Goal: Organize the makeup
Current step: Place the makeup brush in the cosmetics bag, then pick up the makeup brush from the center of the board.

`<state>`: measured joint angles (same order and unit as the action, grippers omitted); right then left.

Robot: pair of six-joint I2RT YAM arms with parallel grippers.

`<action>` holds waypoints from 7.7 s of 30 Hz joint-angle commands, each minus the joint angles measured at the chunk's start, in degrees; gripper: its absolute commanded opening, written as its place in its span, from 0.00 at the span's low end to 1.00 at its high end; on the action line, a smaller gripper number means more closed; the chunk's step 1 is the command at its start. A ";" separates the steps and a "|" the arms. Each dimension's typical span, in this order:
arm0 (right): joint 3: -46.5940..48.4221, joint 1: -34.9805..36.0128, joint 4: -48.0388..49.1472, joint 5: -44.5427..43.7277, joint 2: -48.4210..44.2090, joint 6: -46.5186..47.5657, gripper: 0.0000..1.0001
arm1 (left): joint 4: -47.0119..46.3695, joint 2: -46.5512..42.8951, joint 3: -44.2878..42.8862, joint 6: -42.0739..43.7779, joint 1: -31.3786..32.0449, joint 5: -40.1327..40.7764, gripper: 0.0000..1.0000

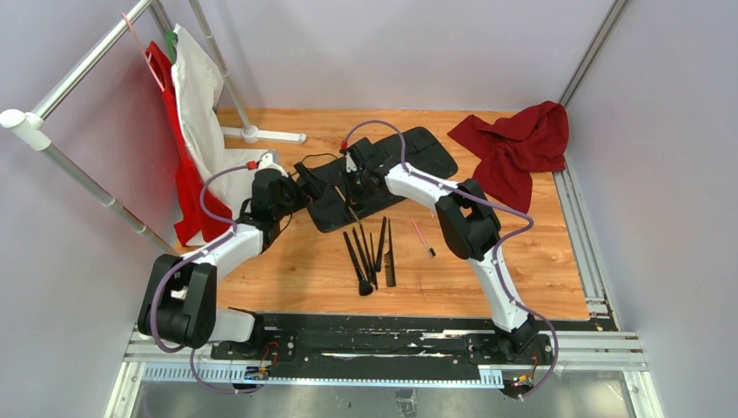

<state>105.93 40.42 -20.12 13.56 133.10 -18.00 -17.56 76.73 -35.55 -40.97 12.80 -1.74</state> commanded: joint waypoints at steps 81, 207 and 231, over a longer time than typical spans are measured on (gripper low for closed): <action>19.70 -4.98 2.71 4.98 14.49 0.73 0.22 | -17.68 19.05 4.70 -7.96 -0.67 -5.91 0.98; -49.46 0.23 3.95 -20.88 -42.47 3.85 0.34 | -17.33 17.38 4.26 -7.98 -0.67 -7.32 0.98; -56.40 -6.43 7.26 -19.23 -42.77 4.46 0.29 | -17.31 17.67 4.35 -8.03 -0.67 -7.13 0.98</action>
<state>50.57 35.14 -13.93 -5.98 91.22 -13.67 -37.04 95.15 -31.88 -49.52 12.51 -8.91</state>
